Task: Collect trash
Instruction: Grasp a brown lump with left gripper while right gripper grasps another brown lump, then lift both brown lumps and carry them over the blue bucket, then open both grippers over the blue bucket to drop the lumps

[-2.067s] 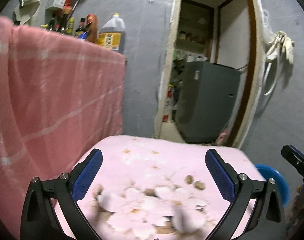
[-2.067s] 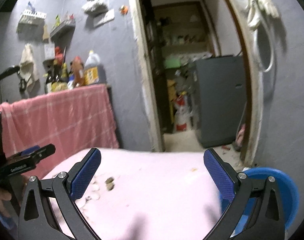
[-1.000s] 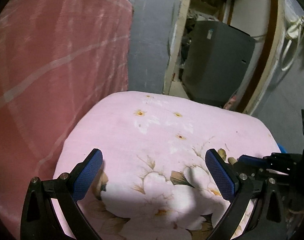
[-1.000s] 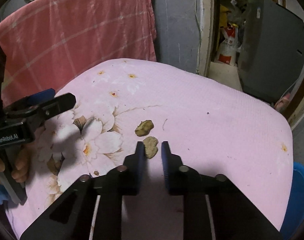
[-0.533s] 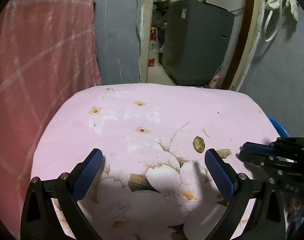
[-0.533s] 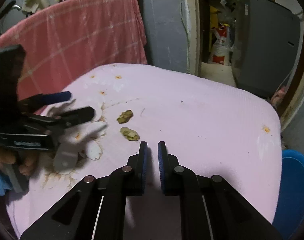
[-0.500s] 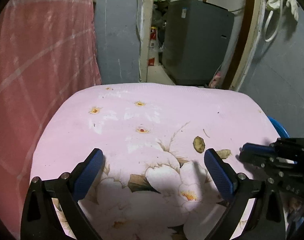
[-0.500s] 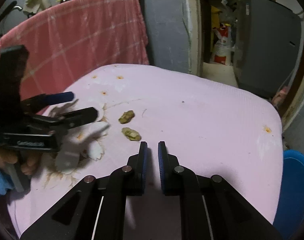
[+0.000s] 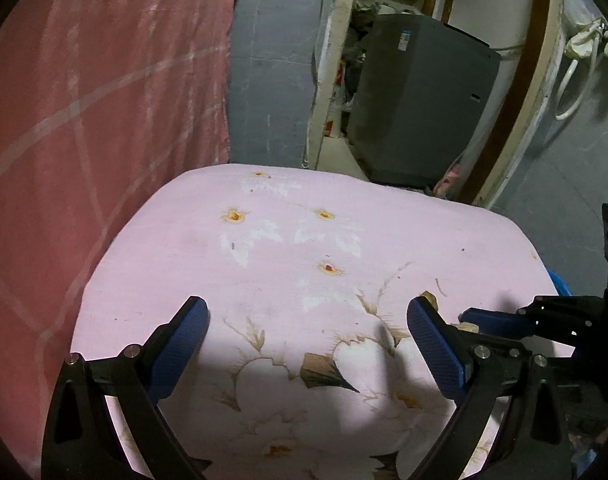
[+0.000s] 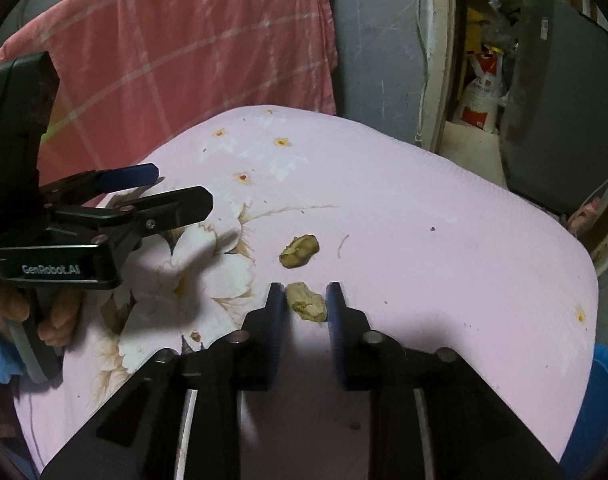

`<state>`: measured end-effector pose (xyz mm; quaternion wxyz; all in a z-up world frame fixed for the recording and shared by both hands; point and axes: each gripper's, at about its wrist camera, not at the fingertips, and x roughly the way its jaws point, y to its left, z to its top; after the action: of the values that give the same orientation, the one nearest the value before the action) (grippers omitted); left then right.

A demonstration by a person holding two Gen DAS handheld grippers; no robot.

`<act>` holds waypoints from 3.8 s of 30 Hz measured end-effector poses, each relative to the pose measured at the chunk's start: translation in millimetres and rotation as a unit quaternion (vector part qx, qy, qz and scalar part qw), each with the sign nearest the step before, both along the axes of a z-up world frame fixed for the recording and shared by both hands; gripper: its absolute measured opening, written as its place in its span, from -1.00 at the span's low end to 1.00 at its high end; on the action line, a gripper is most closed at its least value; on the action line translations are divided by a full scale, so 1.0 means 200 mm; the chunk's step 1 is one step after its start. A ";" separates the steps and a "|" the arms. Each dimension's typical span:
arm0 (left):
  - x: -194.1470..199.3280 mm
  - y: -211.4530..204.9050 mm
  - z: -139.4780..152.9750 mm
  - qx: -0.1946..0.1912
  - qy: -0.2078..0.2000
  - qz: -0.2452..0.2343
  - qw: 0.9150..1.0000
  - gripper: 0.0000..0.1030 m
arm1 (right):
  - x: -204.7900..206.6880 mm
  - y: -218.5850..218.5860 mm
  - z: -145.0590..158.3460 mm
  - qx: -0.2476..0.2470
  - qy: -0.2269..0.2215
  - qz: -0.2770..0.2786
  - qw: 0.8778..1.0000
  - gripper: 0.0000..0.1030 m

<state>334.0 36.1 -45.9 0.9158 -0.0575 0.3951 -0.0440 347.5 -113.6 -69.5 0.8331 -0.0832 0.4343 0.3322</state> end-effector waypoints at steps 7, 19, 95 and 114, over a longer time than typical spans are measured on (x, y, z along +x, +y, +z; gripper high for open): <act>0.02 -0.11 -0.02 0.015 0.001 -0.057 0.998 0.82 | -0.09 -0.13 0.02 -0.015 -0.031 -0.035 0.999 -0.65; 0.09 -0.38 -0.11 0.056 0.049 -0.147 0.986 0.04 | -0.19 -0.48 0.02 0.070 -0.040 -0.131 0.988 -0.65; -0.16 -1.57 0.10 -0.096 -0.136 -0.234 0.958 -0.79 | -0.64 -1.58 0.15 0.133 -0.249 -0.439 0.853 -0.61; -0.11 -1.54 0.04 -0.097 -0.091 -0.225 0.965 -0.18 | -0.62 -1.63 0.13 0.141 -0.226 -0.447 0.854 -0.26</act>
<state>311.3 -272.7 -38.8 0.9045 -0.0519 0.3064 -0.2921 223.7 -439.7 -43.1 0.9698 0.1655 0.1734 -0.0458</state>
